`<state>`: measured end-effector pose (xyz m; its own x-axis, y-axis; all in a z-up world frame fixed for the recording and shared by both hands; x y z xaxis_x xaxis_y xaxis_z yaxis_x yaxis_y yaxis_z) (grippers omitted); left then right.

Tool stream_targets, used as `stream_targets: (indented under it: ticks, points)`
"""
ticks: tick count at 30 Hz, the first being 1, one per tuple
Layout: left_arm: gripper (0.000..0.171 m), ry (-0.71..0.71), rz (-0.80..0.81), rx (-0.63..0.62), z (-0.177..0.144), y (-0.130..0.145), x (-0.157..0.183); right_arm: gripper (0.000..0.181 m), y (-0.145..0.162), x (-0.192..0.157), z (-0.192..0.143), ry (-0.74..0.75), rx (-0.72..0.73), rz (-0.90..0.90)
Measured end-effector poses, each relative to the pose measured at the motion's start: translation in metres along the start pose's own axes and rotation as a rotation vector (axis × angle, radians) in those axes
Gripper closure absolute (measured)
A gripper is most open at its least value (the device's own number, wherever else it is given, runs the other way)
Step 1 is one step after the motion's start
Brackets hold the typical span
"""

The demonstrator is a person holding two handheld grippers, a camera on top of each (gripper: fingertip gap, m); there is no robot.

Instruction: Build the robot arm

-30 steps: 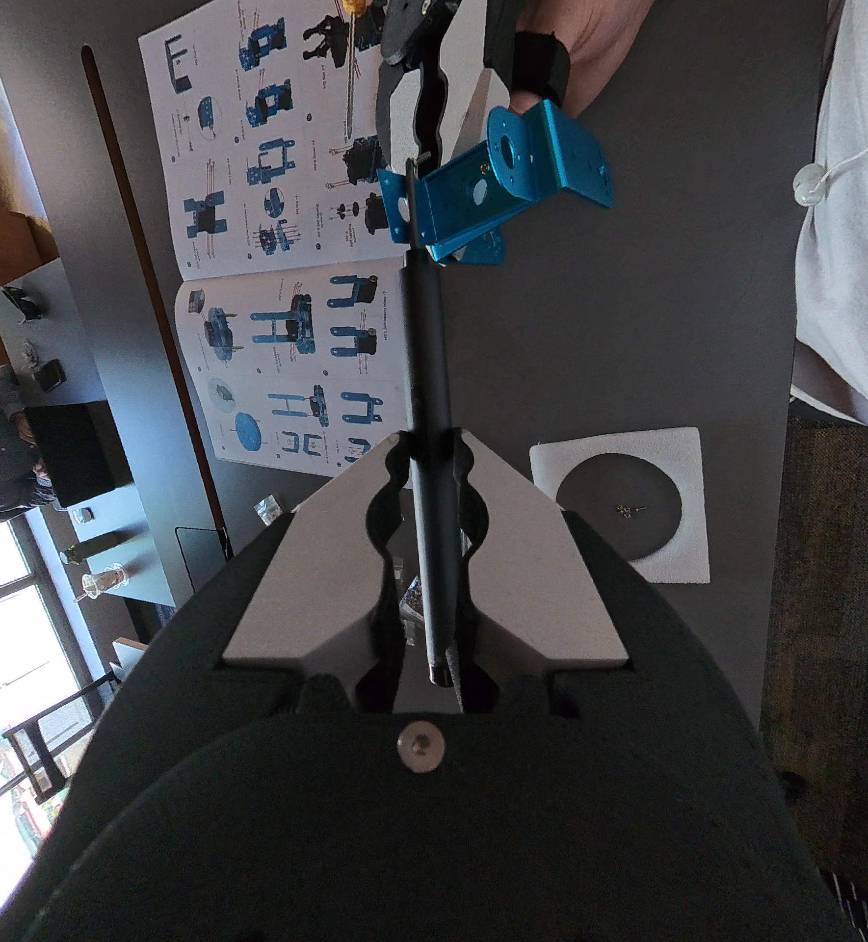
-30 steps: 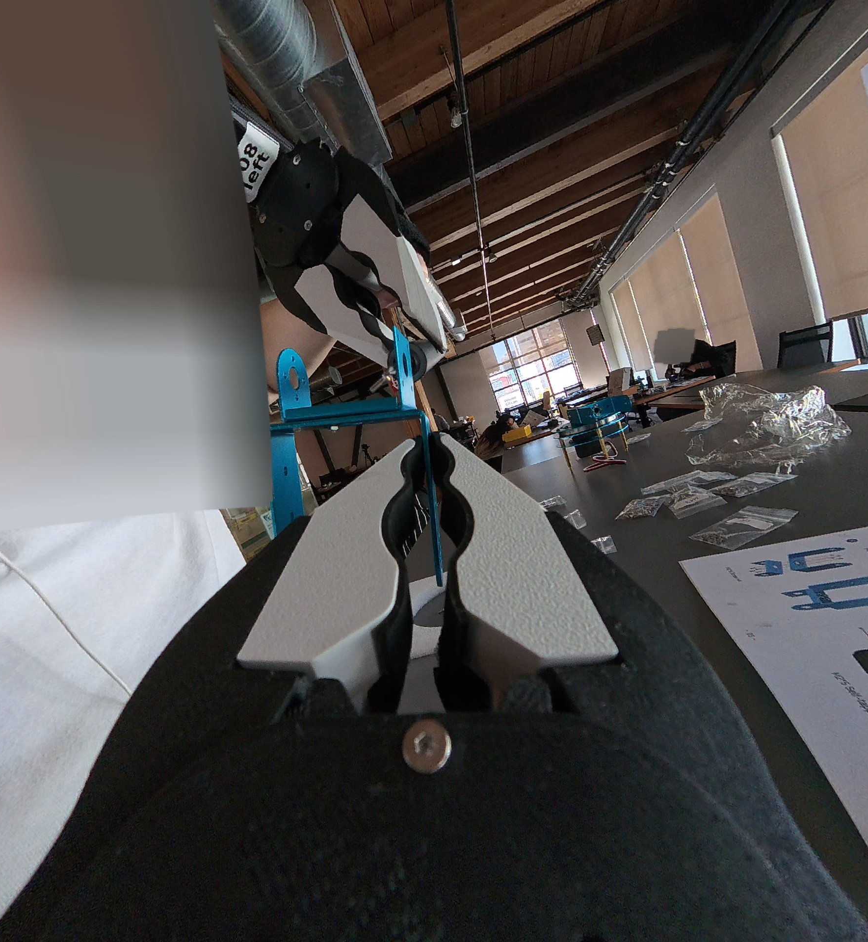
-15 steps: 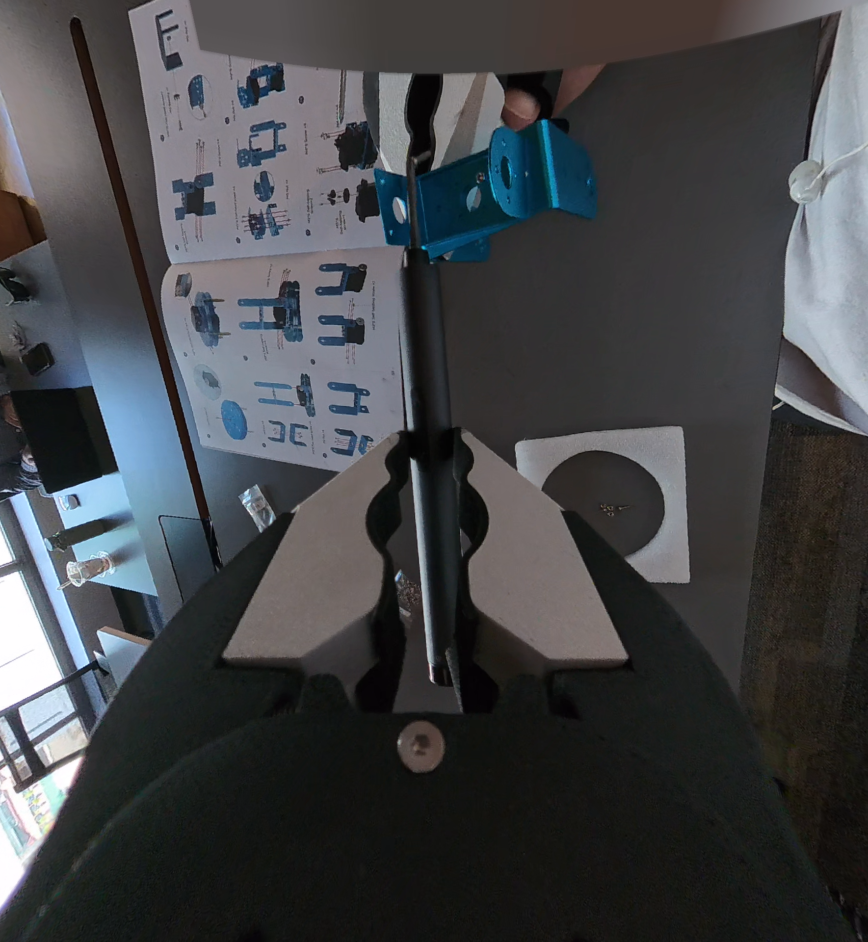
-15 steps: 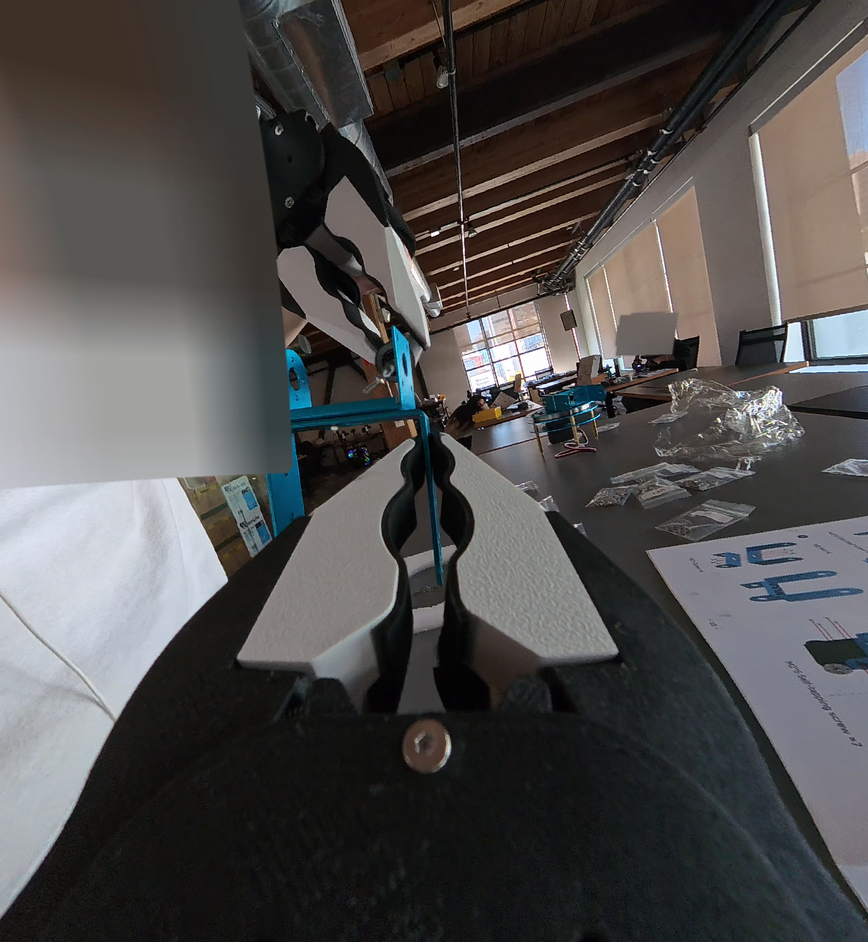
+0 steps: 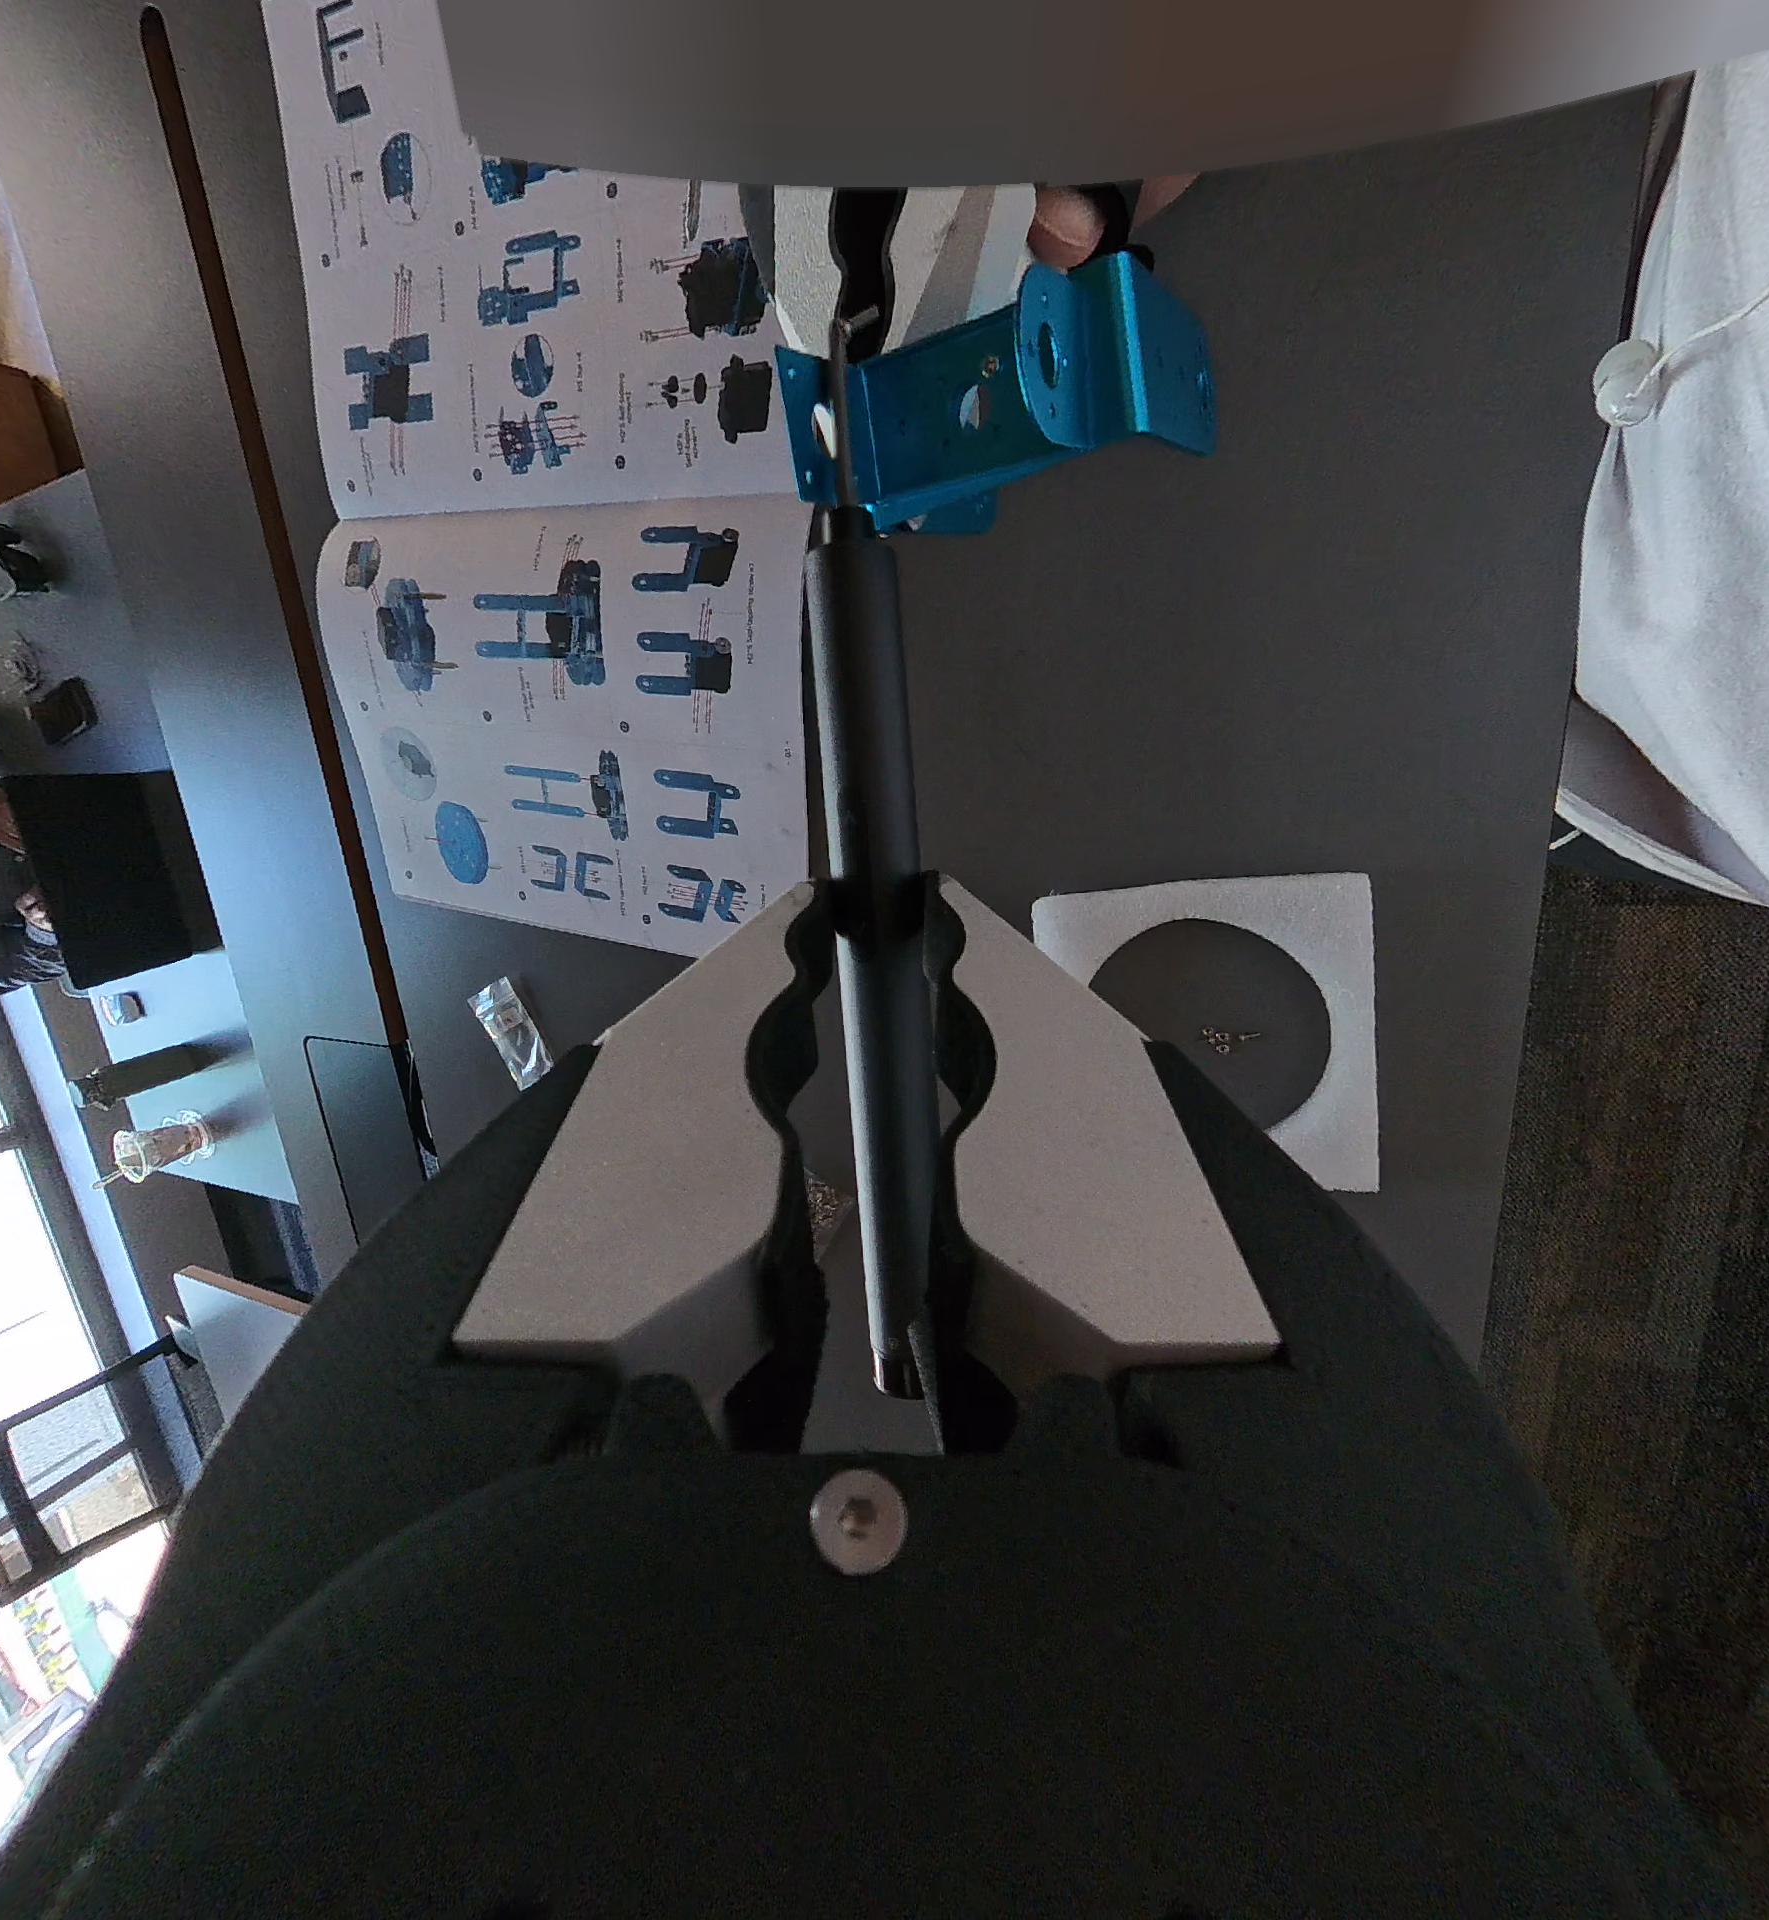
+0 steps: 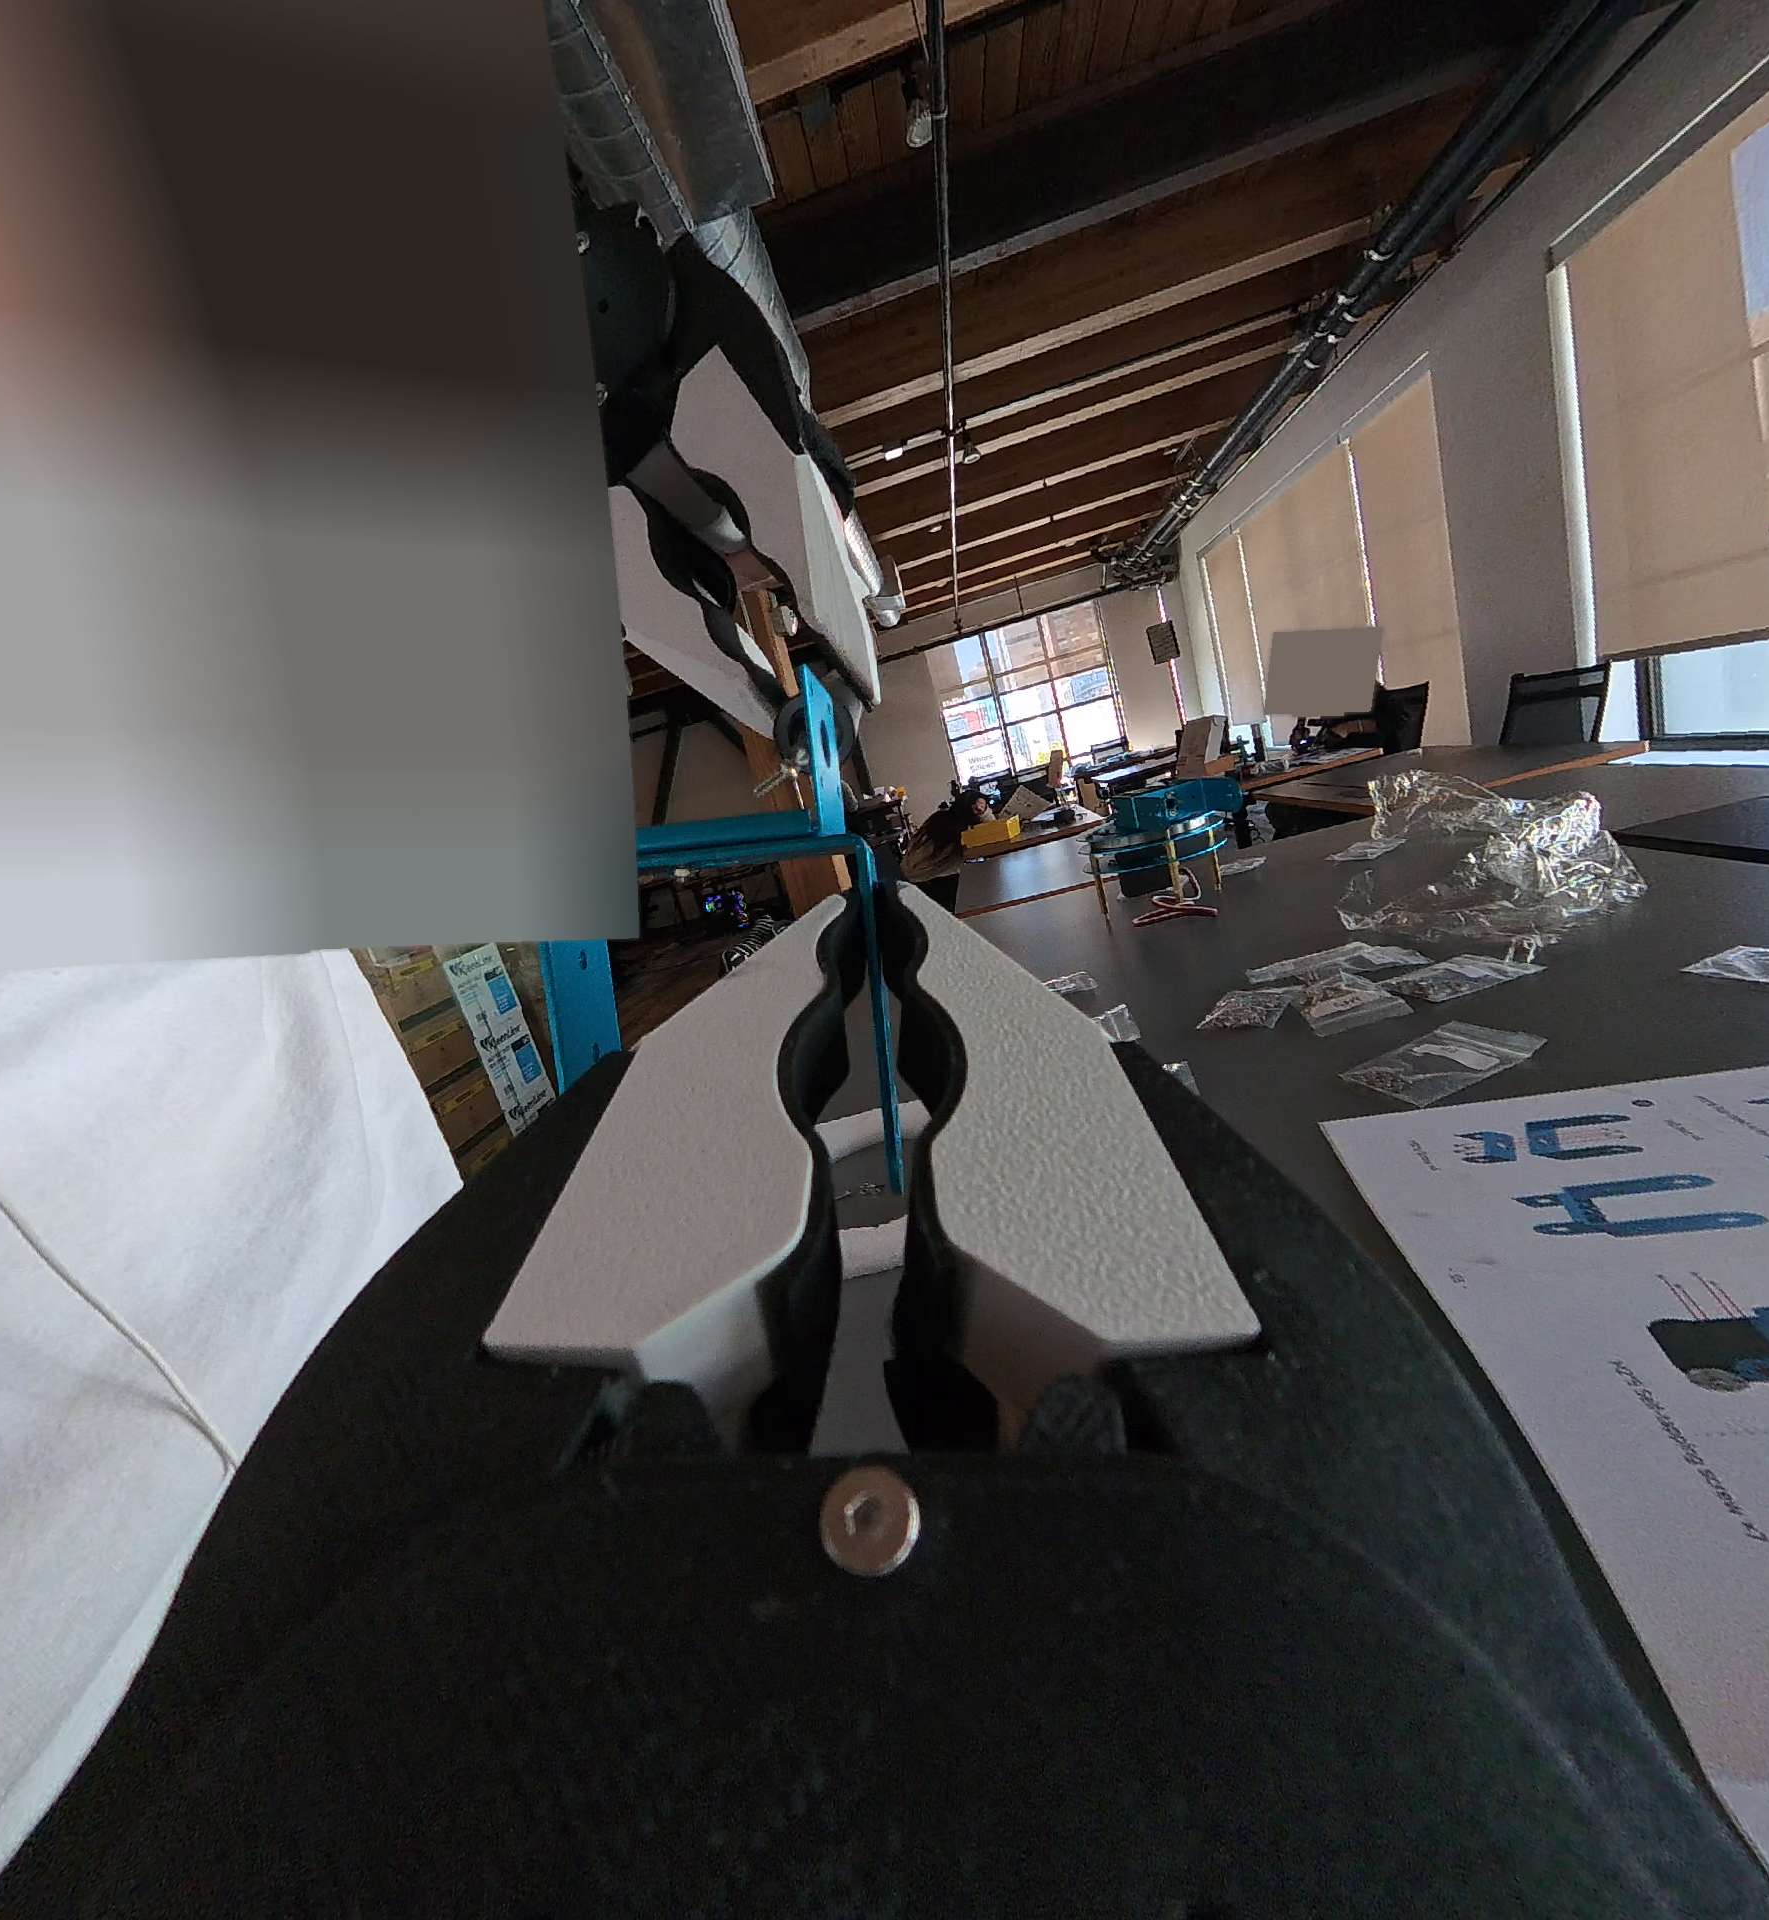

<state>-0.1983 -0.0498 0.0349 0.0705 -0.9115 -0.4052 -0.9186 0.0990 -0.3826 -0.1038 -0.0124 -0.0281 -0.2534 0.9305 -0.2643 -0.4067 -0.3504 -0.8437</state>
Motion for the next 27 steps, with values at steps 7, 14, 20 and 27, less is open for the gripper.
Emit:
stream_targets:
  ticks: [7, 14, 20, 27]
  points:
    - [0.156, 0.0, -0.004, -0.002, 0.0001, 0.002, 0.0017, 0.181, 0.0006, -0.0006, 0.0003, -0.003, -0.002, -0.001]
    - [0.156, 0.001, -0.003, 0.001, 0.0, 0.0012, 0.0016, 0.181, 0.0012, -0.0006, 0.0006, -0.005, -0.004, -0.001]
    - [0.156, 0.002, -0.004, 0.006, 0.0002, 0.0009, 0.002, 0.181, 0.0009, -0.0003, 0.0003, -0.004, -0.003, 0.002]
    - [0.156, -0.026, -0.02, 0.032, -0.0024, -0.0002, 0.0026, 0.181, 0.0017, 0.0028, -0.0003, 0.01, -0.006, 0.014]
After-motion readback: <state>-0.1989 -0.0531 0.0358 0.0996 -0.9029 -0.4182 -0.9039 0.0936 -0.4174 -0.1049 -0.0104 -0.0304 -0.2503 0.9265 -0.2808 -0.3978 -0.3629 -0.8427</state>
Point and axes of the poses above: each gripper's, where its closed fingertips meet, z out along the fingers, y out of its underside, x = y × z across the jaws, the point moved 3 cm from there along -z, back along the fingers, and after that the axes turned 8 degrees about x, right-handed, at the moved point
